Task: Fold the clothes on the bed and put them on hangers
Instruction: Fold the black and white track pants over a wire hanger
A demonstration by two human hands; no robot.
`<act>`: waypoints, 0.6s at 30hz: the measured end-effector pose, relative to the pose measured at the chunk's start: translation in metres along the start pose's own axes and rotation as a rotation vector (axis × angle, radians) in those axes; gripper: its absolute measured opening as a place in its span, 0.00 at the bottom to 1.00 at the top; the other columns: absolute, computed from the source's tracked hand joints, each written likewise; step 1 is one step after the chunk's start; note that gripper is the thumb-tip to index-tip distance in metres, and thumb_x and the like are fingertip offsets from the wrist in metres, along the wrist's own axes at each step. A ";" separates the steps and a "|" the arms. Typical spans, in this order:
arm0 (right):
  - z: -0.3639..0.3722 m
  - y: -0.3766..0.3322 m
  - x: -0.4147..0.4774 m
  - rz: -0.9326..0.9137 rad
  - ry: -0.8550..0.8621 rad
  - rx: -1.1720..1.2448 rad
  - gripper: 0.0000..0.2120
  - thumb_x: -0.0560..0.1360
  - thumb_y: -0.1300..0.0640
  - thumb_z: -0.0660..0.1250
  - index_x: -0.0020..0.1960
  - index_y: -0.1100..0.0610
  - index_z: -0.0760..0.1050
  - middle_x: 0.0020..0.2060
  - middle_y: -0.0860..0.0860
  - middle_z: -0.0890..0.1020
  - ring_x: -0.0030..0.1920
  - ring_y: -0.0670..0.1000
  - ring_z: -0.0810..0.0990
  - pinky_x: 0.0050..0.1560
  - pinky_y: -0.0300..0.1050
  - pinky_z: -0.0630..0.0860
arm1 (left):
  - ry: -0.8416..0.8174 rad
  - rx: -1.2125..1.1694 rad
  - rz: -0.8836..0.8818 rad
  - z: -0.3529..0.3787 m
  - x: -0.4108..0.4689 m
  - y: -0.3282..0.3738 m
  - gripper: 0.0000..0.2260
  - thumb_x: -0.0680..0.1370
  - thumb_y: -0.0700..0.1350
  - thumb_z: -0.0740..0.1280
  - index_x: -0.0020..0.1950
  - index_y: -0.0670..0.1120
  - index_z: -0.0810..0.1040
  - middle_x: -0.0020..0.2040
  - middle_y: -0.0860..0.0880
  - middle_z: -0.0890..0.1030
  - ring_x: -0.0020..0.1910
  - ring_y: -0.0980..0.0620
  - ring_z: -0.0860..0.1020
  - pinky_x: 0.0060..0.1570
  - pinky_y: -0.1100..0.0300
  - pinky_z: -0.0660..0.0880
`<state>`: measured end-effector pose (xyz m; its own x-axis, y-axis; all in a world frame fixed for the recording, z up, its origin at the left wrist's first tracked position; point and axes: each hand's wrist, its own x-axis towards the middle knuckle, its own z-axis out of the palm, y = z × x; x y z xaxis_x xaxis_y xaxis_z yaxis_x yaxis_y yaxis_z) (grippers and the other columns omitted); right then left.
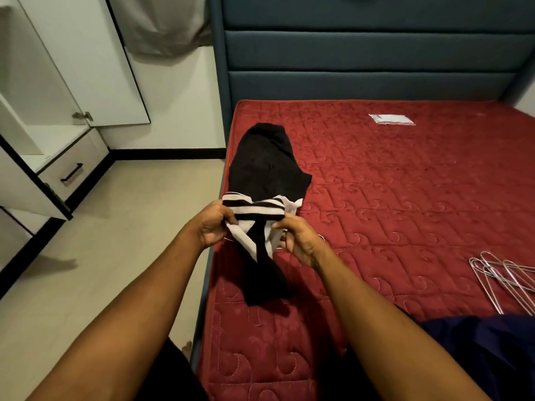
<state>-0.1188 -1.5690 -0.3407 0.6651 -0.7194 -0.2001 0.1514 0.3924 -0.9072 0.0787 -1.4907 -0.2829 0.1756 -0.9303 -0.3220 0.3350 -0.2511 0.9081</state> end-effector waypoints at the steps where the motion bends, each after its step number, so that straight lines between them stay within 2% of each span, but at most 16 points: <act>1: 0.002 -0.002 0.003 -0.033 0.009 0.069 0.18 0.73 0.67 0.67 0.62 0.64 0.77 0.53 0.64 0.79 0.51 0.58 0.81 0.52 0.52 0.79 | 0.072 -0.032 0.038 0.003 0.004 0.001 0.26 0.69 0.23 0.52 0.57 0.40 0.79 0.47 0.40 0.84 0.45 0.42 0.83 0.41 0.57 0.81; 3: 0.007 -0.002 0.009 -0.079 0.008 0.185 0.23 0.70 0.65 0.71 0.65 0.66 0.75 0.58 0.66 0.77 0.57 0.62 0.77 0.62 0.58 0.74 | 0.314 0.103 0.102 0.002 0.019 -0.005 0.20 0.73 0.27 0.56 0.56 0.42 0.80 0.50 0.42 0.84 0.48 0.42 0.82 0.46 0.55 0.80; 5: 0.012 0.001 0.010 -0.068 0.036 0.161 0.24 0.69 0.65 0.73 0.63 0.68 0.75 0.57 0.66 0.78 0.56 0.62 0.78 0.61 0.57 0.75 | 0.495 0.382 0.101 0.001 0.024 -0.017 0.08 0.80 0.43 0.64 0.58 0.45 0.79 0.54 0.44 0.84 0.53 0.43 0.82 0.53 0.50 0.80; 7: 0.014 0.004 0.012 -0.039 0.132 0.056 0.22 0.65 0.66 0.74 0.57 0.69 0.77 0.53 0.67 0.81 0.52 0.61 0.82 0.55 0.54 0.79 | 0.544 0.515 -0.011 0.002 0.019 -0.030 0.22 0.78 0.62 0.67 0.58 0.44 0.79 0.54 0.46 0.82 0.55 0.44 0.80 0.60 0.50 0.78; 8: 0.014 0.006 0.013 -0.032 0.170 0.025 0.22 0.64 0.66 0.75 0.57 0.69 0.78 0.53 0.67 0.83 0.52 0.62 0.83 0.55 0.56 0.80 | 0.489 0.495 -0.062 0.004 0.013 -0.034 0.25 0.76 0.66 0.69 0.58 0.44 0.79 0.53 0.47 0.81 0.55 0.45 0.79 0.59 0.53 0.77; 10: 0.011 0.008 0.017 -0.039 0.252 0.005 0.22 0.65 0.69 0.75 0.59 0.66 0.79 0.54 0.65 0.84 0.52 0.62 0.84 0.54 0.57 0.81 | 0.293 0.448 -0.153 0.002 0.006 -0.045 0.21 0.74 0.59 0.75 0.59 0.46 0.79 0.54 0.49 0.81 0.55 0.49 0.79 0.55 0.56 0.75; 12: 0.008 0.010 0.019 -0.038 0.339 -0.016 0.18 0.69 0.71 0.74 0.57 0.61 0.78 0.51 0.61 0.84 0.50 0.59 0.84 0.49 0.54 0.81 | 0.136 0.597 -0.235 -0.005 0.002 -0.053 0.15 0.74 0.47 0.78 0.56 0.43 0.80 0.51 0.47 0.82 0.48 0.49 0.79 0.45 0.59 0.74; 14: 0.000 0.013 0.021 0.012 0.309 -0.140 0.25 0.67 0.68 0.78 0.61 0.58 0.75 0.53 0.58 0.84 0.52 0.58 0.84 0.52 0.55 0.82 | 0.121 0.728 -0.233 -0.011 0.004 -0.055 0.08 0.76 0.38 0.74 0.52 0.40 0.79 0.45 0.41 0.78 0.39 0.48 0.76 0.36 0.60 0.71; 15: -0.004 0.015 0.023 0.062 0.265 -0.266 0.32 0.63 0.67 0.80 0.64 0.56 0.73 0.55 0.58 0.84 0.54 0.58 0.84 0.55 0.56 0.82 | 0.142 0.724 -0.208 -0.014 0.008 -0.054 0.06 0.78 0.36 0.71 0.53 0.38 0.79 0.45 0.40 0.78 0.39 0.47 0.76 0.35 0.59 0.71; 16: -0.009 0.017 0.026 0.122 0.217 -0.392 0.37 0.60 0.67 0.80 0.66 0.55 0.72 0.55 0.58 0.84 0.55 0.58 0.84 0.56 0.56 0.82 | 0.151 0.702 -0.165 -0.013 0.010 -0.049 0.06 0.79 0.35 0.69 0.55 0.38 0.80 0.45 0.41 0.79 0.41 0.47 0.78 0.36 0.59 0.73; 18: -0.017 0.014 0.036 0.181 0.156 -0.549 0.37 0.60 0.70 0.79 0.66 0.56 0.73 0.55 0.60 0.85 0.54 0.57 0.84 0.53 0.51 0.82 | 0.178 0.711 -0.020 -0.011 0.022 -0.038 0.10 0.79 0.34 0.69 0.59 0.42 0.83 0.47 0.46 0.83 0.47 0.48 0.81 0.43 0.59 0.78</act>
<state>-0.1049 -1.5996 -0.3667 0.5239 -0.7605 -0.3837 -0.3821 0.1928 -0.9038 0.0803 -1.4992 -0.3272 0.3441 -0.8814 -0.3238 -0.3316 -0.4366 0.8363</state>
